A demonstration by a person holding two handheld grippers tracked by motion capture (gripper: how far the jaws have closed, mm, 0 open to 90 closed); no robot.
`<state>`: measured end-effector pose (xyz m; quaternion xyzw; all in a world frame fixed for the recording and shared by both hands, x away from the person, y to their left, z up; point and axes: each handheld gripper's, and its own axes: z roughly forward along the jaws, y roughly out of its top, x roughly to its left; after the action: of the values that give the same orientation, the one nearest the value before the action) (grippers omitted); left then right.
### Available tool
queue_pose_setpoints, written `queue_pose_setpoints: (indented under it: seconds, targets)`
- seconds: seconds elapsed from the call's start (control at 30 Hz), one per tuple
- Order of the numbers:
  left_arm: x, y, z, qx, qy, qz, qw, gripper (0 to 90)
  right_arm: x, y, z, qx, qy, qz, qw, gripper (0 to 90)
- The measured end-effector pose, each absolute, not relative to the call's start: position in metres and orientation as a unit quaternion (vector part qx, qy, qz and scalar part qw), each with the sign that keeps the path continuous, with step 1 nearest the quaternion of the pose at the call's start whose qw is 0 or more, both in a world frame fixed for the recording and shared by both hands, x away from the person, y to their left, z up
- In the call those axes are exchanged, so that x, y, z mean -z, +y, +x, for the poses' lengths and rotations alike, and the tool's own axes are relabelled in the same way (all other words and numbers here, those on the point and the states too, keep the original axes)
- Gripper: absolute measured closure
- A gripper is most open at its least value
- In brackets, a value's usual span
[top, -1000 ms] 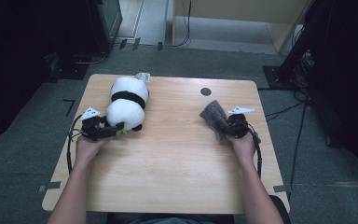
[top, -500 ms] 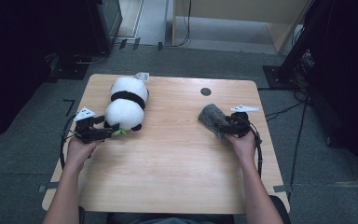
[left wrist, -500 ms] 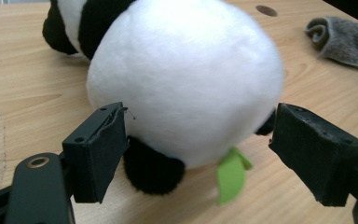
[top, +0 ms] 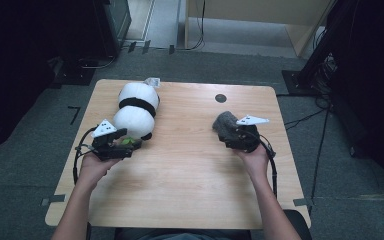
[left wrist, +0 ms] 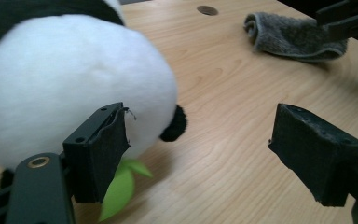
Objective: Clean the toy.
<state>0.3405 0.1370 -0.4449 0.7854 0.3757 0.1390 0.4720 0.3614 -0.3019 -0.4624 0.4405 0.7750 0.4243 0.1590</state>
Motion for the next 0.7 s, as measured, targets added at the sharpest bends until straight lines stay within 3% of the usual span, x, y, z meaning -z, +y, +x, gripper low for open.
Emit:
queue_pose_setpoints:
  seconds: [0.7]
  targets:
    - [0.48,0.07,0.331,-0.096,0.345,0.81,0.464,22.8,0.484,-0.255,0.326,-0.415,0.814,0.388,0.12,39.4]
